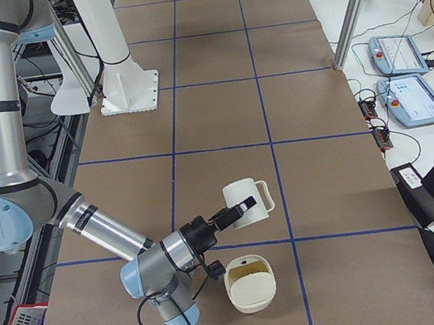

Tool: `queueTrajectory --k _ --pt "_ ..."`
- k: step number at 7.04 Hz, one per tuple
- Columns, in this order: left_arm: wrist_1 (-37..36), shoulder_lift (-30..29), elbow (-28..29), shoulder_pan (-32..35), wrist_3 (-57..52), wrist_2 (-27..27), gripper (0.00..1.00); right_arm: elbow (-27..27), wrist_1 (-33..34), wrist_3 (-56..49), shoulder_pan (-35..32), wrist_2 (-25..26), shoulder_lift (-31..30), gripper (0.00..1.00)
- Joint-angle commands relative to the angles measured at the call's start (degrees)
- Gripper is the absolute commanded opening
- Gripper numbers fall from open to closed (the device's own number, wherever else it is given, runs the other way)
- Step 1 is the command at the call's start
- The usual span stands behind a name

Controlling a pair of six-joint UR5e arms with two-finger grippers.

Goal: Left arm hands cup to right arm to dump lemon

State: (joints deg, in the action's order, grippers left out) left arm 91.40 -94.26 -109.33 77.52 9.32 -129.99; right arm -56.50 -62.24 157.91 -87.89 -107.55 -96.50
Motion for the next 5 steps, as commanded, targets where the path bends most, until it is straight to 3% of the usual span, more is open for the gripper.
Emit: queueTrajectory --k 1,3,5 --pt "0.0 0.3 0.0 0.0 0.0 0.0 1.00 -5.6 7.8 -19.6 0.0 -8.0 -2.0 0.06" --pt "0.1 0.5 0.0 0.0 0.0 -0.1 1.00 -9.9 11.4 -29.1 0.0 -8.6 -3.3 0.08" --pt "0.1 0.6 0.0 0.0 0.0 -0.3 1.00 -12.1 15.9 -45.9 0.0 -11.6 -3.3 0.06"
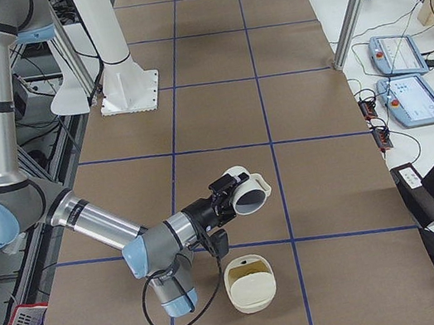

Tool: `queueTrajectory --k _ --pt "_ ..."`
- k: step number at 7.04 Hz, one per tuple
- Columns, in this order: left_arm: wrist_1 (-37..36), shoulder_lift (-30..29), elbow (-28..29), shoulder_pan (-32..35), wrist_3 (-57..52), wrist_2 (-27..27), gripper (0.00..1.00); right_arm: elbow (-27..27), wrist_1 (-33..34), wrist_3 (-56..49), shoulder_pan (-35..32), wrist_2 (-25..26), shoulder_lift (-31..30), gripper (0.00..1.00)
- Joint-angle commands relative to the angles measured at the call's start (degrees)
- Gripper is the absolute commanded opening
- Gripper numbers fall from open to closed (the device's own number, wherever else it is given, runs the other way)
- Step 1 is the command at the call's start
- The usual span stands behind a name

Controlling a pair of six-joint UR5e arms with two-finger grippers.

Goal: Left arm hands cup to right arm to dump lemon

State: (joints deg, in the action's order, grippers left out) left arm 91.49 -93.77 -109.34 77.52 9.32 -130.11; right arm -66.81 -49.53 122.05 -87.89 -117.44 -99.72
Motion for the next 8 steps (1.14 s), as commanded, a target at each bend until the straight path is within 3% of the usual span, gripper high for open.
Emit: queueTrajectory --k 1,3,8 --pt "0.0 0.1 0.0 0.0 -0.1 -0.1 1.00 -5.0 8.4 -19.0 0.0 -3.4 0.0 0.05" --pt "-0.1 0.1 -0.1 0.0 0.0 -0.4 1.00 -8.4 17.0 -35.3 0.5 -5.5 1.8 0.04" --pt "0.4 -0.6 -0.6 -0.1 4.2 -0.6 1.00 -8.5 35.8 -69.6 11.7 -4.6 13.0 0.01"
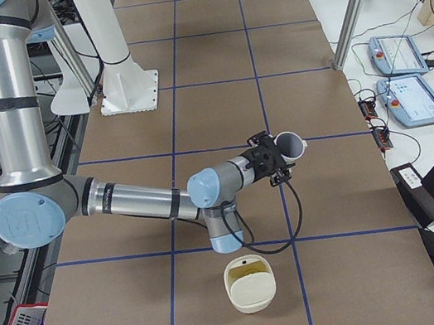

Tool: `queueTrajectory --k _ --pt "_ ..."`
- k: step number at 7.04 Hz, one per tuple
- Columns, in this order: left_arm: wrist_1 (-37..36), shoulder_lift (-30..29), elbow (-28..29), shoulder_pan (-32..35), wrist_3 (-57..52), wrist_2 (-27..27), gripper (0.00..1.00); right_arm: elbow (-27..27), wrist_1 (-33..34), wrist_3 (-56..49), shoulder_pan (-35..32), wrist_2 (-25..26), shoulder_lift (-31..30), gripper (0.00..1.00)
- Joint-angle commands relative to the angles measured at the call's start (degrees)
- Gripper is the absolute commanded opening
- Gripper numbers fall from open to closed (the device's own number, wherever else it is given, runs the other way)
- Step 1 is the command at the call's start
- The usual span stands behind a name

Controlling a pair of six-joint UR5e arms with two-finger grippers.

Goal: Left arm hands cup to right arm to dump lemon

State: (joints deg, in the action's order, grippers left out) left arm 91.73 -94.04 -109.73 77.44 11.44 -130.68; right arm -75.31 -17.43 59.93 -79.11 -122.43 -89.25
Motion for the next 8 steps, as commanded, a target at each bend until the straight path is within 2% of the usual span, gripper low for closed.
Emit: queueTrajectory --k 1,3,4,5,8 --pt "0.5 -0.9 -0.3 -0.3 4.0 0.0 1.00 0.4 5.1 -12.6 6.3 5.0 3.8 0.00" --pt "0.6 -5.0 -0.1 -1.6 11.2 0.0 1.00 0.4 5.4 -20.4 21.0 20.6 7.9 0.00" --pt "0.6 -6.9 -0.1 -3.2 15.1 0.0 1.00 0.5 8.2 -25.3 26.5 26.5 10.5 0.01" --pt "0.6 -9.1 -0.1 -4.7 19.8 0.0 1.00 0.1 12.9 -29.4 28.3 27.8 13.6 0.01" --pt "0.7 -15.5 -0.1 -9.4 30.5 0.0 1.00 0.7 24.2 -29.9 32.1 30.2 25.8 0.01"
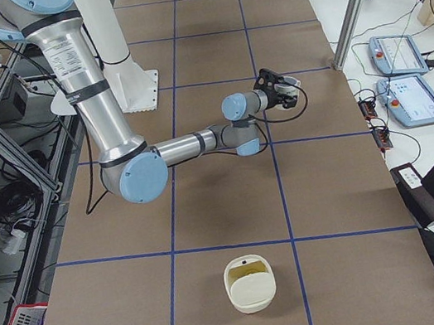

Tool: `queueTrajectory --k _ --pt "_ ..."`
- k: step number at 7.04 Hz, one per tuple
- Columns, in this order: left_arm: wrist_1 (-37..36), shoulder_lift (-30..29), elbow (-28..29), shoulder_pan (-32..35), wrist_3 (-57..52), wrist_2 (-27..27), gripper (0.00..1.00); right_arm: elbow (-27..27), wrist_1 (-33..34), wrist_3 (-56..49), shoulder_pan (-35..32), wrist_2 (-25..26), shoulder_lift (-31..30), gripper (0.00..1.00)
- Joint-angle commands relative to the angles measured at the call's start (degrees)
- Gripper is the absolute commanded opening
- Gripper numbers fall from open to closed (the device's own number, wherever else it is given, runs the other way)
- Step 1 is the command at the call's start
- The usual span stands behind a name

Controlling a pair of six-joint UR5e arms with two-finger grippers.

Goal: Left arm hands cup to right arm to dump lemon

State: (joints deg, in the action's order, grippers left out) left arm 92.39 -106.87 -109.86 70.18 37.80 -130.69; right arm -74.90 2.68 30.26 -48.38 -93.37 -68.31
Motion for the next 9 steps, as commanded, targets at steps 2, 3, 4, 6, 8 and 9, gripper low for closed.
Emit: queueTrajectory --k 2,3,4,6,8,9 --pt "0.0 -9.2 1.1 -7.7 14.0 0.2 1.00 0.2 10.5 0.2 1.5 1.3 10.4 0.01" --pt "0.0 -13.1 2.5 -9.4 18.8 0.3 1.00 0.4 14.0 0.1 1.9 1.3 13.2 0.01" --pt "0.0 -17.1 5.9 -10.3 24.5 0.4 1.00 0.4 17.8 0.1 2.8 3.5 16.0 0.01" --pt "1.2 -23.8 11.2 -12.3 31.9 0.6 1.00 0.7 19.6 -0.1 7.3 11.1 18.5 0.04" --pt "2.2 -26.4 14.1 -13.3 34.7 0.6 1.00 0.4 19.6 -3.4 10.3 15.6 19.9 0.22" --pt "4.9 -26.5 14.7 -13.4 38.1 0.6 1.00 0.2 19.6 -5.2 12.1 18.6 20.0 0.26"
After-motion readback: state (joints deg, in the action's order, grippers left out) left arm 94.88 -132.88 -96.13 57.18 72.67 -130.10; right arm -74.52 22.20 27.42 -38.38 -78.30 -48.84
